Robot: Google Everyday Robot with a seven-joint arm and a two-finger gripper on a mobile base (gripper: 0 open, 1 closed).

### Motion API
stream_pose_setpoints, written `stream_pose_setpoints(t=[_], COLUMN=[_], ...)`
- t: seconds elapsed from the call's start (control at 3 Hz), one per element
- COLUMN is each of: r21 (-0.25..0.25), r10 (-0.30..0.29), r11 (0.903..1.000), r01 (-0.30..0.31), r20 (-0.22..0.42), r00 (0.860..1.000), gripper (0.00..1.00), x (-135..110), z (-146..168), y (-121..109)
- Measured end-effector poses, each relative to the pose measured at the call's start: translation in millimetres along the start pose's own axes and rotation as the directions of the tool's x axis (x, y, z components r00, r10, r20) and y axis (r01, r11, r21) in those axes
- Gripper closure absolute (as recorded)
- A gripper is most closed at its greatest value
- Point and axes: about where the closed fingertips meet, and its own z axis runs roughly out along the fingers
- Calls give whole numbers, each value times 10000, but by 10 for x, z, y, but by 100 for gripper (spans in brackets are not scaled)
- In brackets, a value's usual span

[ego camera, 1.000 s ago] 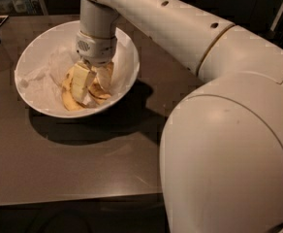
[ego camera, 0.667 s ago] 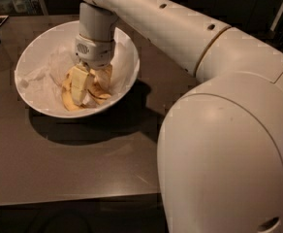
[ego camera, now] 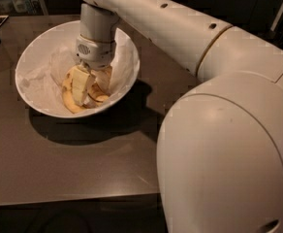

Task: Pick banana from white bowl

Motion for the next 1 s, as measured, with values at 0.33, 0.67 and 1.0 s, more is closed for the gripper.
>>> stream_pose_setpoints(t=[0.33, 0.67, 1.0], r21=[56, 252, 349], r10=[-84, -118, -126], r11=[10000, 9996, 9993], r01=[82, 107, 110], r20=[245, 433, 463], r00=[9997, 9990, 9988], gripper=[46, 46, 47], x=[40, 65, 47], z=[-108, -240, -281], y=[-48, -117, -158])
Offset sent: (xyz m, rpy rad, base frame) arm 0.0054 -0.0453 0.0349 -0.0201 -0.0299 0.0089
